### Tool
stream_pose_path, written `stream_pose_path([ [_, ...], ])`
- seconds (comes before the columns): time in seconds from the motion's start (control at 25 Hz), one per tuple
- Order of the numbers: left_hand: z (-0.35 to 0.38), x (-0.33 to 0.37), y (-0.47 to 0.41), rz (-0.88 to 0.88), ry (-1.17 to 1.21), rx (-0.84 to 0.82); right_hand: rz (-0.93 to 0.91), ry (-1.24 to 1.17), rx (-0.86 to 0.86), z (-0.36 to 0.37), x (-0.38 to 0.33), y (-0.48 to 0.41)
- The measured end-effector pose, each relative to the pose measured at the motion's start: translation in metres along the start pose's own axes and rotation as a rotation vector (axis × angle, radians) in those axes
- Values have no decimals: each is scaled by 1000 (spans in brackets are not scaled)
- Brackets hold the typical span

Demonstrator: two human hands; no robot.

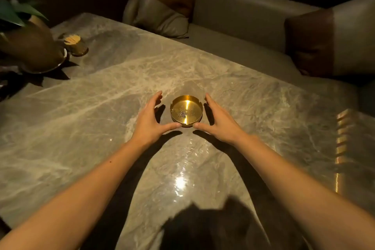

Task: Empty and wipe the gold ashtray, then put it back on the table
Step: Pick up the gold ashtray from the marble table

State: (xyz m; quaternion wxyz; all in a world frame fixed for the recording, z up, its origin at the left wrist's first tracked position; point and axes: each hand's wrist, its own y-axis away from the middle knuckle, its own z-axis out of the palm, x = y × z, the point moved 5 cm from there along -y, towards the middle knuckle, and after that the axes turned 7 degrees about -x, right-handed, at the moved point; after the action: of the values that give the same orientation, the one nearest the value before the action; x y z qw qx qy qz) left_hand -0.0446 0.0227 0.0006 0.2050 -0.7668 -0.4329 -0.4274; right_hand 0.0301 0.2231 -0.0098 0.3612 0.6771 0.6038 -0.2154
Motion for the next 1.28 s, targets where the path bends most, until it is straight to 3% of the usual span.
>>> stream_pose_path([
  [0.32,22,-17,-19,-20,19,-142,8,-18,9,2,1,-15],
  [0.76,25,17,-14,-12,225,-33,-1,-220,159,-24,-6,12],
  [0.96,68,78,-2,64,364,-93,16,-390,330,-64,19,81],
  [1.28,207,206,37,188,455,-301,92,-498,488,-144,104,258],
])
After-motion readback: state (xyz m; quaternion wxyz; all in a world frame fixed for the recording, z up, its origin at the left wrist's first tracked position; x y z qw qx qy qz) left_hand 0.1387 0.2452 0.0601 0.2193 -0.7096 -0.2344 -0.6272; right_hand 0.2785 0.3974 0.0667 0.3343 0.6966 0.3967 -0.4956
